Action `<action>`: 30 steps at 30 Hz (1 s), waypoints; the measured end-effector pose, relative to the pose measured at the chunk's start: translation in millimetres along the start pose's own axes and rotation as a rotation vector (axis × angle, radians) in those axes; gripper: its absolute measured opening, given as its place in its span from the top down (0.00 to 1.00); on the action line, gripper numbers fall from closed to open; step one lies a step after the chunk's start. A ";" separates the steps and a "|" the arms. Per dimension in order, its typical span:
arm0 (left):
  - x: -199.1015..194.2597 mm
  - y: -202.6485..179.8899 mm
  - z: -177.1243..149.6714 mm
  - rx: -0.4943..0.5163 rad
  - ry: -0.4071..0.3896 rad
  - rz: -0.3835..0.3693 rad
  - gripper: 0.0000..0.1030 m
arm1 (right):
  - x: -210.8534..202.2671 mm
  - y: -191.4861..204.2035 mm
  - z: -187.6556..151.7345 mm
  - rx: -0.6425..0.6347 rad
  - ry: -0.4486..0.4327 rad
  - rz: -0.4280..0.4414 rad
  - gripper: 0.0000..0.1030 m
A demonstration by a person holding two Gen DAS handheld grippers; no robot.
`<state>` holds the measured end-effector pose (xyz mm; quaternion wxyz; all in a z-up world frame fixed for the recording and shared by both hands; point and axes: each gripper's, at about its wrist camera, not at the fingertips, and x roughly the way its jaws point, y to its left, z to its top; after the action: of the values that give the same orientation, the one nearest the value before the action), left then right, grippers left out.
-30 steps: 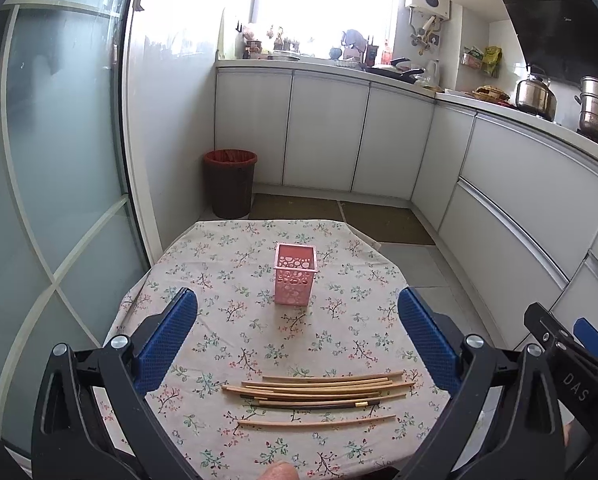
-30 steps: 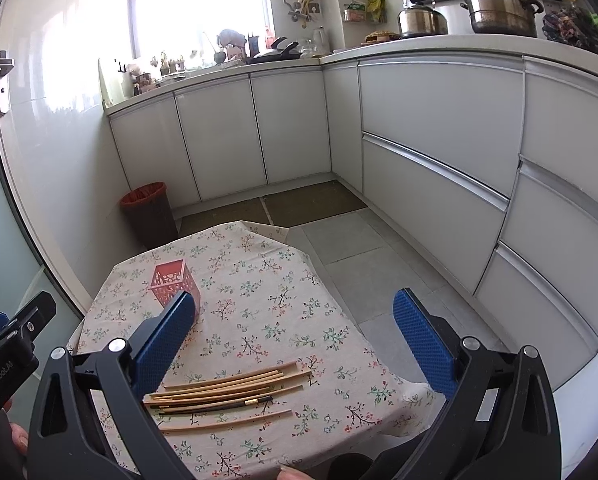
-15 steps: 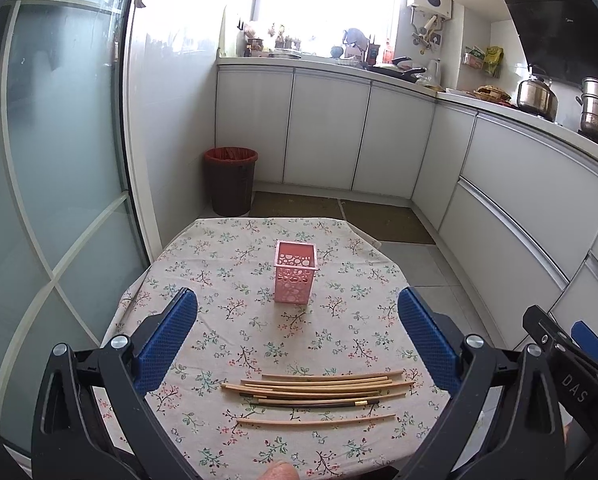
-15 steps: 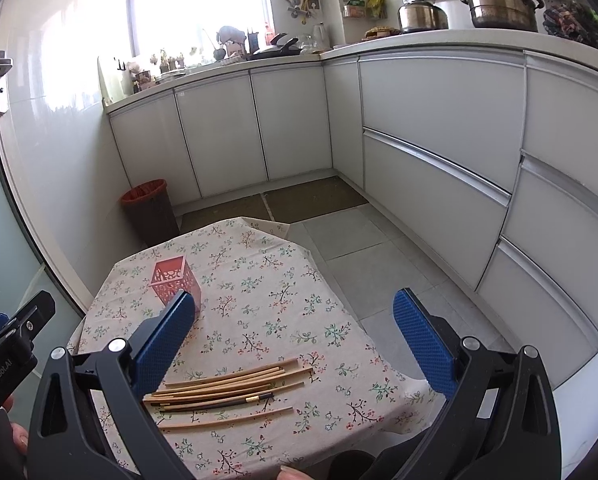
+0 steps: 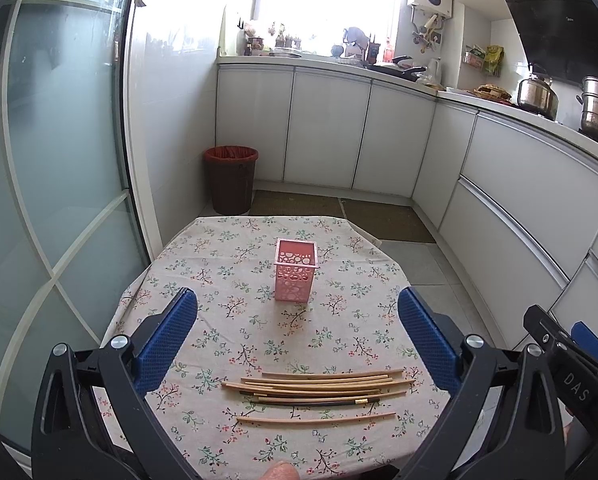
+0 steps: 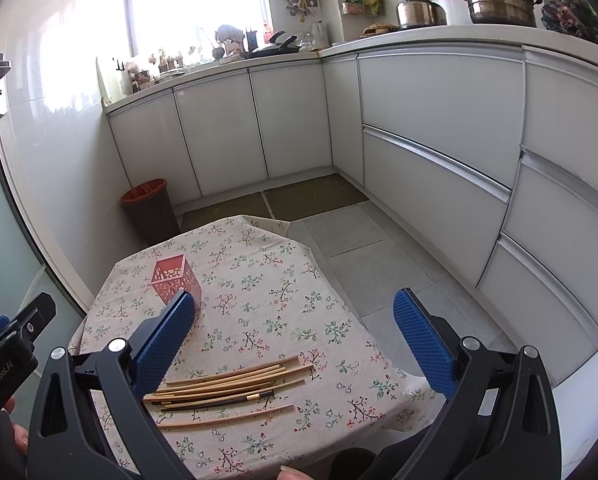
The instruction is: Organize utensils
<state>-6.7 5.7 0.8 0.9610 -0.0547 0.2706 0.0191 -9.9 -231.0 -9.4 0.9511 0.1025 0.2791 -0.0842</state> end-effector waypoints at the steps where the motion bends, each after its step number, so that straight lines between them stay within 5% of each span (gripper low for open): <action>1: 0.1 0.4 -0.3 -0.002 -0.001 0.000 0.07 | 0.0 0.0 0.0 -0.001 0.001 0.000 0.06; 30: 23.4 -9.0 -5.2 0.039 0.070 0.008 0.07 | 15.6 -7.6 -2.8 0.031 0.043 0.007 0.06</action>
<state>11.1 -3.6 -14.9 0.9517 -0.0355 0.3046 0.0158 -0.1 -239.3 -21.3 0.9435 0.1198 0.2977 -0.0827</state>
